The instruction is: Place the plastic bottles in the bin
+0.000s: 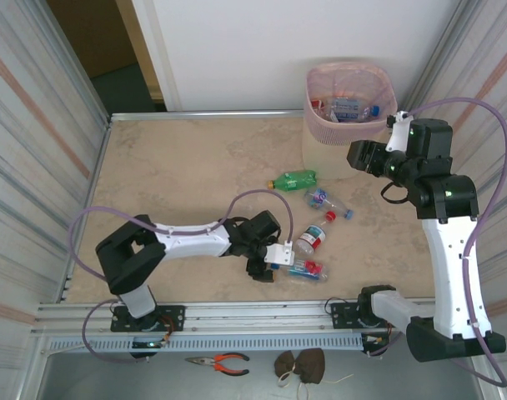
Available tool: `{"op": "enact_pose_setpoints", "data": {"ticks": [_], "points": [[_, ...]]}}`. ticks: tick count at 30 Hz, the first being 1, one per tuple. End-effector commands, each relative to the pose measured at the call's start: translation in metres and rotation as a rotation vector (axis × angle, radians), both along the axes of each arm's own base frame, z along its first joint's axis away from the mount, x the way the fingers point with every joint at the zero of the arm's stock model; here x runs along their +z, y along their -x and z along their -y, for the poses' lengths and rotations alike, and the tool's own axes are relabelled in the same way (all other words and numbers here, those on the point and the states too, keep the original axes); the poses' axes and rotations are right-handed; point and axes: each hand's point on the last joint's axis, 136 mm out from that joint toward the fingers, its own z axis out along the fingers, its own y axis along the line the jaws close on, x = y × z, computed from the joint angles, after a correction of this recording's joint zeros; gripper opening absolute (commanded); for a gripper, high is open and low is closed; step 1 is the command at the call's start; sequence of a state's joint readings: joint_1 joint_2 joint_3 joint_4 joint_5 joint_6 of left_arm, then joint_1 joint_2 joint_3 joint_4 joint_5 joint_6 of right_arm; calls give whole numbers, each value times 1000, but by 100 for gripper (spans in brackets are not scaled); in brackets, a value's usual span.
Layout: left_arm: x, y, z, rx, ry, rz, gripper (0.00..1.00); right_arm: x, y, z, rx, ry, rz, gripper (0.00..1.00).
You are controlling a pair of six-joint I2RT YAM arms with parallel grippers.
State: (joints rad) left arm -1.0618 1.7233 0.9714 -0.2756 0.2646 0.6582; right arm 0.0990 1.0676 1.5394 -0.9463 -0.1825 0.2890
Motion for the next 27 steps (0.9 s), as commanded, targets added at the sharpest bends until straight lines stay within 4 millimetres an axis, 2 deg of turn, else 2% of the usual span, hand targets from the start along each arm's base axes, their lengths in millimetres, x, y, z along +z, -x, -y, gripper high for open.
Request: {"op": "enact_pose_setpoints", "data": {"ticks": [1, 5, 7, 10, 17, 23, 27], "points": [[-2, 1, 9, -38, 7, -6, 69, 2, 6, 0, -14, -22, -1, 68], [-8, 1, 9, -30, 4, -15, 57, 2, 7, 0, -12, -25, -3, 67], [-6, 0, 11, -24, 16, -7, 52, 1, 8, 0, -12, -25, -4, 67], [-1, -1, 11, -19, 34, 5, 50, 4, 9, -1, -11, -27, 3, 67], [9, 2, 8, -33, 40, 6, 34, 8, 10, 0, -14, -27, 16, 66], [32, 6, 2, -24, 85, 18, 26, 13, 14, -1, -15, -43, 30, 65], [62, 5, 0, 9, 183, 10, 24, 18, 19, -4, -7, -77, 49, 65]]}}
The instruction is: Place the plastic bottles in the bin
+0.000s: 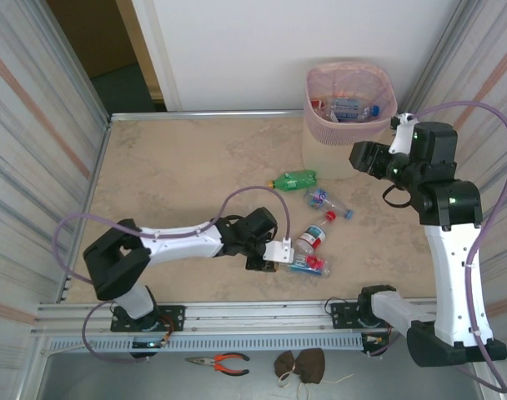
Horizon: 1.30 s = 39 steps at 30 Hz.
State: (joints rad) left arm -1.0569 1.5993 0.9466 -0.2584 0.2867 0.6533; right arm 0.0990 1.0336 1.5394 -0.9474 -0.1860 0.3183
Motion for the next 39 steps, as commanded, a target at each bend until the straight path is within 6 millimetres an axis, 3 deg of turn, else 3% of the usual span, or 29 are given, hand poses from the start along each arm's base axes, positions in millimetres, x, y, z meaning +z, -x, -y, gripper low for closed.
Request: {"op": "enact_pose_setpoints", "data": {"ticks": [1, 7, 16, 26, 34, 39], "points": [[32, 4, -4, 22, 116, -41, 24, 11, 11, -6, 10, -59, 29, 65], [98, -16, -13, 132, 369, -32, 23, 18, 20, -15, 37, -152, 62, 65], [177, -53, -28, 324, 610, -43, 24, 35, 19, -53, 193, -369, 130, 70], [220, -70, -30, 404, 708, -78, 24, 24, 14, -108, 348, -404, 62, 82], [239, -83, -34, 469, 761, -116, 25, -3, 4, -149, 397, -396, -43, 79], [249, -87, -35, 482, 790, -128, 25, -10, -1, -163, 387, -388, -57, 69]]}}
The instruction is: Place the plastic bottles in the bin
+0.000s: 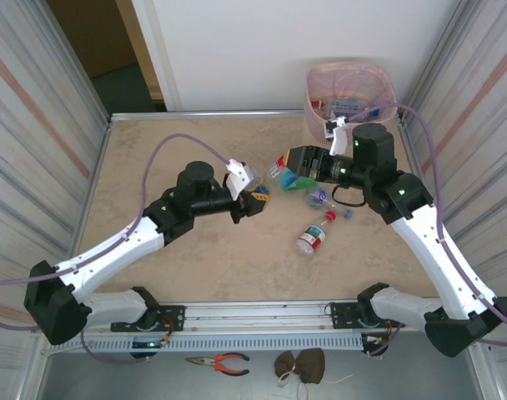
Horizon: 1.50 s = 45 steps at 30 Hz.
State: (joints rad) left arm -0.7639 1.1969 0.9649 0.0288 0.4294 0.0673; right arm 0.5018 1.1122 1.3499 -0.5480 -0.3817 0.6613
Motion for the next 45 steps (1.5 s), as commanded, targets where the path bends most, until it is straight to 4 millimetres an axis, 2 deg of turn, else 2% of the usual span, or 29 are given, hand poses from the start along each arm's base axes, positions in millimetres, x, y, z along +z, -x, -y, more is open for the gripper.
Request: {"op": "enact_pose_setpoints", "data": {"ticks": [1, 8, 10, 14, 16, 21, 24, 29, 31, 33, 39, 45], "points": [[30, 1, 2, -14, 79, 20, 25, 3, -8, -3, -45, -14, 16, 66], [29, 1, 0, -6, 77, 17, 28, 7, -15, -7, -72, -13, 25, 53], [29, 1, -2, 5, 75, 23, 35, 9, -17, -5, -83, -6, 35, 52], [32, 1, -10, 37, 77, 37, 57, 17, -22, 3, -109, 22, 72, 52], [33, 2, -14, 48, 79, 42, 62, 24, -28, 11, -129, 34, 86, 52], [32, 6, -28, 79, 77, 51, 67, 43, -54, 51, -220, 73, 132, 51], [30, 8, -35, 93, 73, 51, 68, 54, -75, 84, -303, 112, 155, 51], [28, 11, -44, 116, 73, 54, 69, 67, -112, 139, -457, 272, 204, 50], [29, 11, -46, 121, 73, 54, 69, 64, -127, 154, -498, 350, 201, 50], [29, 12, -48, 125, 70, 56, 69, 73, -139, 168, -533, 403, 221, 50], [27, 13, -52, 139, 64, 53, 70, 62, -177, 196, -581, 554, 190, 50], [26, 12, -54, 150, 59, 52, 70, 31, -203, 202, -550, 645, 111, 50]]}}
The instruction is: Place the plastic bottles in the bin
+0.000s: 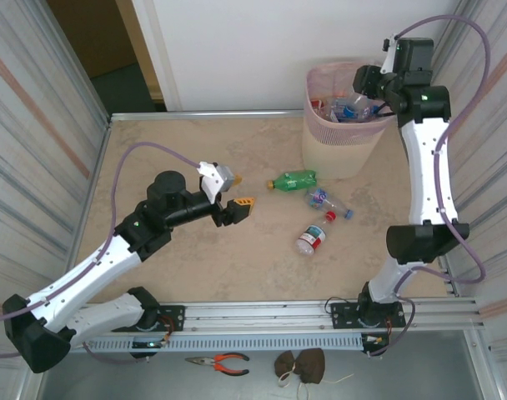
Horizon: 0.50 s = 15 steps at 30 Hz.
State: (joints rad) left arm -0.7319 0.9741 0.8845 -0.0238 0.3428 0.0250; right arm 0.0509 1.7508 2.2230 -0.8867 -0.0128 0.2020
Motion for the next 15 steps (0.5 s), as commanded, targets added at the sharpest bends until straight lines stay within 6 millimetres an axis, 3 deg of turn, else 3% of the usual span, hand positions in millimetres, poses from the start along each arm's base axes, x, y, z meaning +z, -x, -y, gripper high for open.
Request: {"op": "enact_pose_setpoints", "data": {"ticks": [1, 12, 15], "points": [[-2, -2, -7, 28, -5, 7, 70, -20, -3, 8, -3, 88, -77, 50], [-7, -2, -17, 62, -16, 7, 70, -116, -25, 6, 30, 120, -314, 53], [-7, -2, -20, 70, -17, 9, 70, -132, -25, 5, 36, 119, -364, 56]]}}
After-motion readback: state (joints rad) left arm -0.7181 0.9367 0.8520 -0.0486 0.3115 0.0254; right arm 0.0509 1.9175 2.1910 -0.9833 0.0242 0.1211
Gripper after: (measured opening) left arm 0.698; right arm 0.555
